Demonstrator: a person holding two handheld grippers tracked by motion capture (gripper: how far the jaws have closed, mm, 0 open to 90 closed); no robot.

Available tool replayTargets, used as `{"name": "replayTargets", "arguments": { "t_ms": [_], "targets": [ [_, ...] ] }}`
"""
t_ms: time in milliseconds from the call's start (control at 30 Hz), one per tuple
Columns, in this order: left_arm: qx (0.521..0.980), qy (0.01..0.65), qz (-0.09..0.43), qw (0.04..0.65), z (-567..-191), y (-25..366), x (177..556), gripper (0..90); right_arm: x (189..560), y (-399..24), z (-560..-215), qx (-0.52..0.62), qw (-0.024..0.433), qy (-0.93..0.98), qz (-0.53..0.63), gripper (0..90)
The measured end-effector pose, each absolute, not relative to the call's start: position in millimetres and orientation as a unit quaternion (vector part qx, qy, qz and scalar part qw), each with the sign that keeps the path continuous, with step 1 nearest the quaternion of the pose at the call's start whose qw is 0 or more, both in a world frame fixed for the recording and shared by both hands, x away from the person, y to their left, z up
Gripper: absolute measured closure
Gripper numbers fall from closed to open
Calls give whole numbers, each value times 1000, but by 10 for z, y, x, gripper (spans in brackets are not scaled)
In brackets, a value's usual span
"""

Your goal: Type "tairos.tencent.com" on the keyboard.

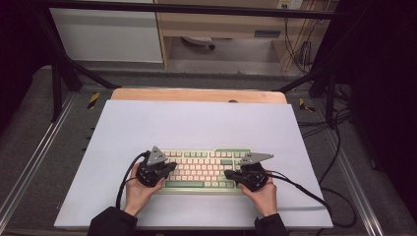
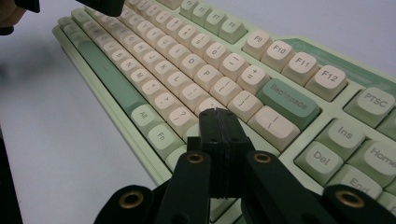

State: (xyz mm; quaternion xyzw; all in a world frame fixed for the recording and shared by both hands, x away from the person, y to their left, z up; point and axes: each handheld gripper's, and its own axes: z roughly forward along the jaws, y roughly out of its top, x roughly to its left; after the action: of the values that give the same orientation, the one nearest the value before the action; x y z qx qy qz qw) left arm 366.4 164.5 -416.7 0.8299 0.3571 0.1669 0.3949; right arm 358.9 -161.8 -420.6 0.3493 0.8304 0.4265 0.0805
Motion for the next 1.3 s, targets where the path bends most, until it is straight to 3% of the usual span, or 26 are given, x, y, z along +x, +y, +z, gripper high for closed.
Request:
{"name": "replayTargets", "arguments": {
  "t_ms": [1300],
  "targets": [
    [826,378,171,381,-4268,1746,3763,897,3591,-1611,-4221,349,79,833,422,900]
  ]
}}
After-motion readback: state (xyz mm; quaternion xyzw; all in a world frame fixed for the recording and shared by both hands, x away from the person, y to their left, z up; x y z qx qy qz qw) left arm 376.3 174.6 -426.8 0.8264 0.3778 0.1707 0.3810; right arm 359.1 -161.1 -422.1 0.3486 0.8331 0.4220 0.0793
